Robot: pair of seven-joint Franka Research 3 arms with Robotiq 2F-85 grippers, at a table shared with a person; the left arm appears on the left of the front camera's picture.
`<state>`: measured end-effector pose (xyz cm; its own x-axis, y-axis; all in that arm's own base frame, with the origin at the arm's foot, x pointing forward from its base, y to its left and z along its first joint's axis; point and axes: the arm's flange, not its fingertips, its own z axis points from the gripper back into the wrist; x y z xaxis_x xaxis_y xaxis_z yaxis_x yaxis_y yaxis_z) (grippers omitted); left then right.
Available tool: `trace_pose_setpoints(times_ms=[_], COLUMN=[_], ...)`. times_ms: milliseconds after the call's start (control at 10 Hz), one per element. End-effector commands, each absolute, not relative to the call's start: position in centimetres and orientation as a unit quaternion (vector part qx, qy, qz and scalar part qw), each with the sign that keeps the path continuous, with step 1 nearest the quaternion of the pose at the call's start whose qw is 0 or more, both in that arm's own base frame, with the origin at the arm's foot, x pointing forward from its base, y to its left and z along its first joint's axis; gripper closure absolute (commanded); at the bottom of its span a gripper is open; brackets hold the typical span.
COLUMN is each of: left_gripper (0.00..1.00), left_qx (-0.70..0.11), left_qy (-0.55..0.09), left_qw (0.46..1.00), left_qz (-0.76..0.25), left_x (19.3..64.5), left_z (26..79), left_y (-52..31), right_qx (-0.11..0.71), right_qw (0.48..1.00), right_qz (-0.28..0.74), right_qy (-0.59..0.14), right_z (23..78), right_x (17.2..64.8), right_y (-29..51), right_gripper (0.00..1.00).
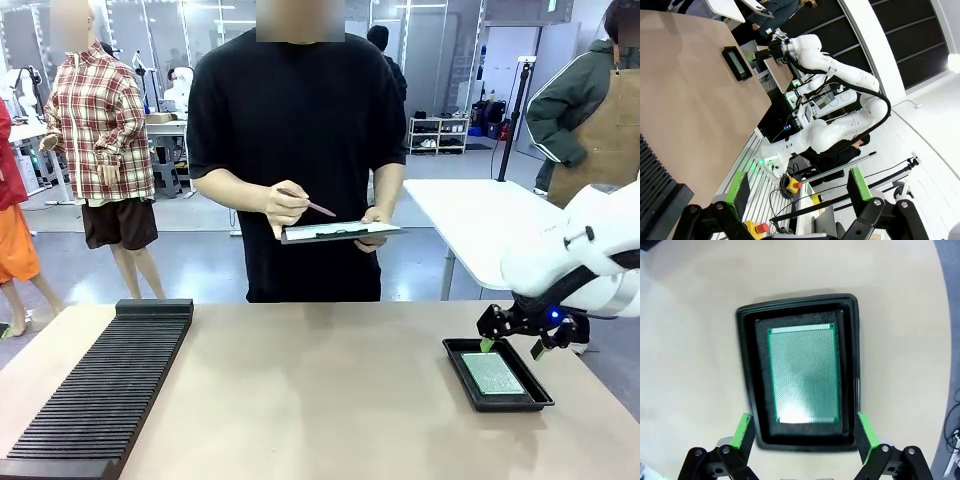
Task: Inspect the PCB.
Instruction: Place the Blank PCB in the ESD tray.
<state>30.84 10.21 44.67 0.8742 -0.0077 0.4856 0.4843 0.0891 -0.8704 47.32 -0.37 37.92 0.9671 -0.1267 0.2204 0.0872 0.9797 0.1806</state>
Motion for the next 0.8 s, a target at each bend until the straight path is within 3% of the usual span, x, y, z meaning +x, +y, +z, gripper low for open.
trace_pose_setpoints(times_ms=[0, 100, 400, 700], left_gripper=[0.0, 0.0, 0.0, 0.0], left_qx=[-0.657, -0.657, -0.657, -0.657], left_qy=[-0.176, -0.176, -0.176, -0.176], left_qw=[0.712, 0.712, 0.712, 0.712], left_qz=[-0.172, -0.172, -0.172, -0.172], left_x=[31.0, 31.0, 31.0, 31.0], left_z=[45.2, 45.2, 45.2, 45.2], left_y=[10.3, 10.3, 10.3, 10.3], right_qx=[0.129, 0.142, 0.302, 0.467], right_qw=[0.985, 0.983, 0.945, 0.874], right_qz=[-0.042, -0.029, -0.037, -0.037], right_qy=[-0.11, -0.112, -0.12, -0.13], right_z=[43.9, 46.1, 51.2, 50.5], right_x=[44.3, 42.5, 36.0, 32.2], right_y=[-3.1, -4.8, -11.4, -16.7], right_gripper=[0.0, 0.0, 0.0, 0.0])
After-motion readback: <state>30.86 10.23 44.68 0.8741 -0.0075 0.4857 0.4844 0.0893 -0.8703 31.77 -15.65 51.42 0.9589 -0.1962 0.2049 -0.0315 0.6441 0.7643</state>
